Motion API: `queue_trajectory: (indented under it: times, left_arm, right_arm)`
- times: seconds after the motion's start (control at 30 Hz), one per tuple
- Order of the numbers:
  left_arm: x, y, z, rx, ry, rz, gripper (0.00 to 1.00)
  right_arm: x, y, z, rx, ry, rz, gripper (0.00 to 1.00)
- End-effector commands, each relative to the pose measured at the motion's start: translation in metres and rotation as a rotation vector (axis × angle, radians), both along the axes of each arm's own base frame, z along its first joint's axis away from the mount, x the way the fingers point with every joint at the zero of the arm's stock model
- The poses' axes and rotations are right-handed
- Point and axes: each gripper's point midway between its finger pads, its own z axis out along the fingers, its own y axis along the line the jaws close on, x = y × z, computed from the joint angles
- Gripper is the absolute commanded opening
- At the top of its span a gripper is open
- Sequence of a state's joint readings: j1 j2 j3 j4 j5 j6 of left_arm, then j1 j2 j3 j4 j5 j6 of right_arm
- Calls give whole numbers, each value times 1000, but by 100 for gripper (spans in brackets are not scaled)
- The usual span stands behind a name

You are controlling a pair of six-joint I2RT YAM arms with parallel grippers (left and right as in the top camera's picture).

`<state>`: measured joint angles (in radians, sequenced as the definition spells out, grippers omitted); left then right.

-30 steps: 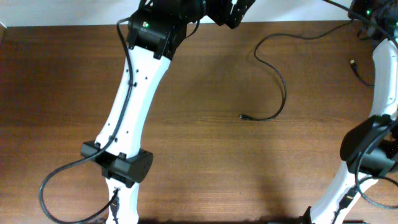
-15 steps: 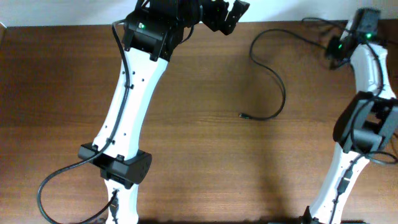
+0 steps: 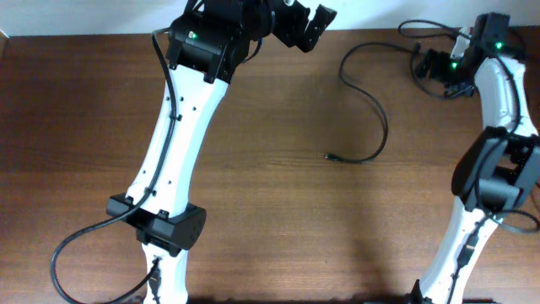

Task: Untangle cables

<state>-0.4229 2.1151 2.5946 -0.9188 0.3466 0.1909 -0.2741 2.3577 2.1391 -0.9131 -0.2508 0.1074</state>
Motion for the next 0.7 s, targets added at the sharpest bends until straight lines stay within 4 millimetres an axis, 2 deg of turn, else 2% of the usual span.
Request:
queue_trajectory:
  times: [0.0,0.1,0.2,0.23,0.3,0.37,0.43,0.57,0.67]
  left_arm:
    - [1,5,3,17,-22,4,98]
    - [0,5,3,18,-19,4,99]
    - [-1,6,-1,24,-4,3,98]
    - [-2,6,-3,29,6,3,98]
    - [-4,7,-6,35,19,3,98]
    - [-5,8,-8,43,26,1,98]
    - [-5,9,-10,55,24,0,98]
    - [1,17,-12,92,9,51,98]
    - [3,21,-14,111,8,73,98]
  right_arm:
    - [-22,47,82,68,-49,25,99]
    - [-51,89,82,124,73,49,99]
    - [-70,130,75,127,162,121,99]
    - [-71,135,72,92,176,132,99]
    - [-66,127,67,-76,164,144,99]
    - [-51,119,65,-316,111,336,99]
    - [-45,118,59,-475,97,559,99]
    - [-33,106,37,-464,80,533,99]
    - [-37,98,16,-261,115,228,99]
